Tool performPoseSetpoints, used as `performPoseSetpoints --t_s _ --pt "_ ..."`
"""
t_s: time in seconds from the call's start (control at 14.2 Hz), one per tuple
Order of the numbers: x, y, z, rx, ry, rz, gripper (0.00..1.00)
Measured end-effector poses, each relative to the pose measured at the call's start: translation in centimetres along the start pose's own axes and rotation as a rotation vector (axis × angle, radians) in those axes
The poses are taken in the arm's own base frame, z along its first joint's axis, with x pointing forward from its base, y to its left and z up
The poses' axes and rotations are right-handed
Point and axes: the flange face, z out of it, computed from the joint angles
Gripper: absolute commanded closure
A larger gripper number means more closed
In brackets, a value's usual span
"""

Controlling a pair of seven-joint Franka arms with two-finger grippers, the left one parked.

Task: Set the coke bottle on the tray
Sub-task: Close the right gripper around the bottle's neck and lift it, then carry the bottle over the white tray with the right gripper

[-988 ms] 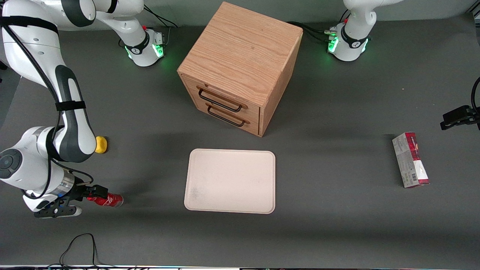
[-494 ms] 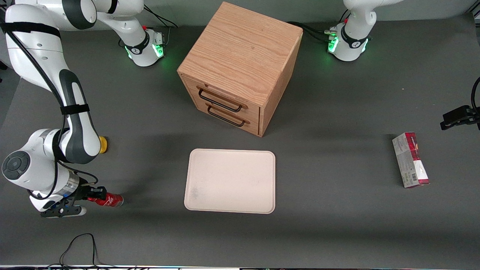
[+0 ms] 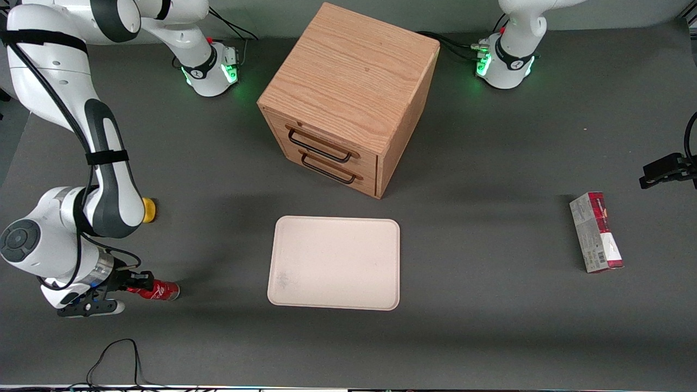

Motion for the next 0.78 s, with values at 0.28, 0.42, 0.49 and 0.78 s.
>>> performPoseSetpoints --t_s 0.28,0.42,0.49,0.78 --pt "1.0 -2.5 -11.2 0.015 -0.067 0.026 1.0" --pt "0.7 -4.9 -17.0 0.016 -0.078 0.053 1.0" --pt "0.4 -6.8 -19.1 0.012 -0.079 0.065 1.0" --pt "-0.5 -17.9 -22.4 -0.026 -0.047 0.116 1.0"
